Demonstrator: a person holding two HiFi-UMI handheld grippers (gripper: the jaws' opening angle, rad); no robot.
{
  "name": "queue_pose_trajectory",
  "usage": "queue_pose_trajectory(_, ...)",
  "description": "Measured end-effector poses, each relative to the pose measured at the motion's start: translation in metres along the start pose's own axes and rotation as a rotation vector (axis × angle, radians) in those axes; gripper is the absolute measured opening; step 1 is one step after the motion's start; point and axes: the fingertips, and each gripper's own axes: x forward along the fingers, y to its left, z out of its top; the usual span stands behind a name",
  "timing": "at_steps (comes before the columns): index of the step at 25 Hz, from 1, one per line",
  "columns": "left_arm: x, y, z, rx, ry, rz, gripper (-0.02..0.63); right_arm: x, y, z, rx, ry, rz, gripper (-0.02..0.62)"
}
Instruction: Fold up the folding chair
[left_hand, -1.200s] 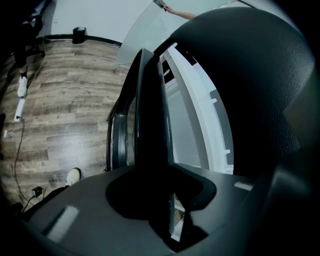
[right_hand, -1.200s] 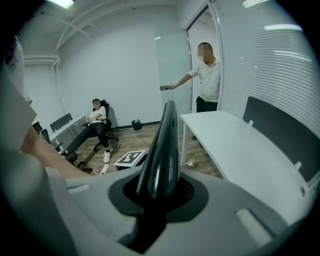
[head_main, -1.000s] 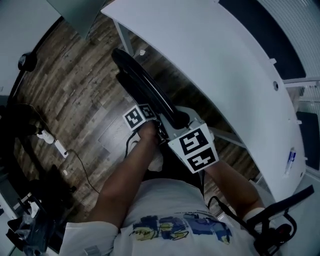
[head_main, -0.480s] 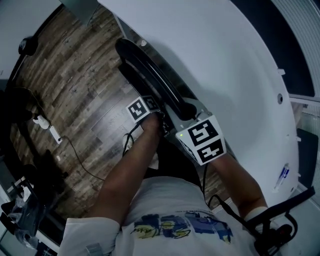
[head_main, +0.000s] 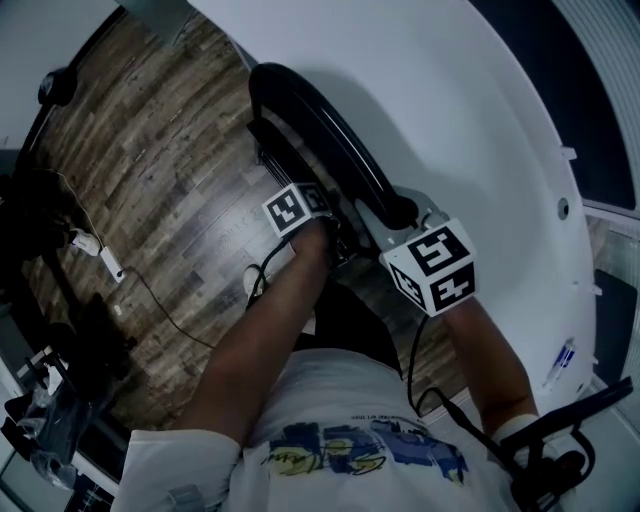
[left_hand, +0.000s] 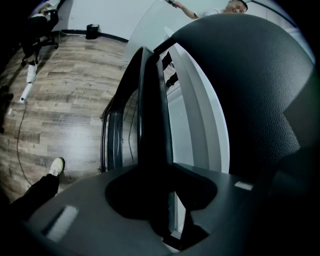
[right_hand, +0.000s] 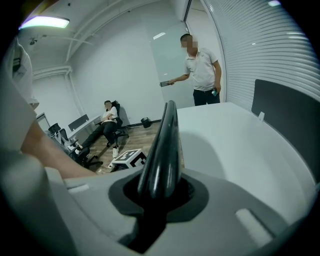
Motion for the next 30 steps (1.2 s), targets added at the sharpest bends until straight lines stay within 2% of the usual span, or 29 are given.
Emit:
queue_pose_trajectory(12, 0.021, -0.028, 0.003, 0.077, 0.039, -0.057, 0.164, -0.005, -0.044, -0.002, 0.03, -0.002, 0.022, 0.06)
queue_pose_trajectory(19, 0.021, -0.03, 0.004, 0.105, 0.048, -0.073, 0.17, -0.003, -0.045, -0.002, 0.024, -0.004, 0.03, 0.06)
queue_pose_trajectory(30, 0.023, -0.033, 0.008, 0.205, 0.103, -0.133, 0.201, 0.004, -0.053, 0.002, -0.001, 0.0, 0.057, 0.068)
